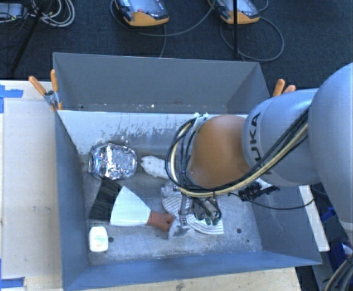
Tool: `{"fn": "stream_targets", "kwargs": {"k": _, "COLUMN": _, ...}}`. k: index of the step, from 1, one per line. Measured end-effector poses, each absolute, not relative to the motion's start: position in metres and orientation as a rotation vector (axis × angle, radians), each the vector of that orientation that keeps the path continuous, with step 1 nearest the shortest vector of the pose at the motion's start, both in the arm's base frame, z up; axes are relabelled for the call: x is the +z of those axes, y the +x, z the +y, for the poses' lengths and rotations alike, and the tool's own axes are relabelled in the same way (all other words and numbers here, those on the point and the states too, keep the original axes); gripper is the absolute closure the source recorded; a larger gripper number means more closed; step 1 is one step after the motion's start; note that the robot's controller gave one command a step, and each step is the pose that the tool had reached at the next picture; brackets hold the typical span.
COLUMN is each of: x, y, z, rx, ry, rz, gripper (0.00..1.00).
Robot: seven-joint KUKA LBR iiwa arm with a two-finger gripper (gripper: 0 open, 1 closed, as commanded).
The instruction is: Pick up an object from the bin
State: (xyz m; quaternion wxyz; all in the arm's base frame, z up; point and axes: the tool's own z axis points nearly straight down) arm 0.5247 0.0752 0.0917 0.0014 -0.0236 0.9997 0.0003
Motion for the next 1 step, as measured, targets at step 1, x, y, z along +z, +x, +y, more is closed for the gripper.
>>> {"fn": "stream_targets", "kwargs": {"k": 1, "x": 0.0841, "y": 0.5246, "z": 0.0714, "rx": 0.001, "ry": -0.079, "rz": 3.137, "gripper": 0.00}}
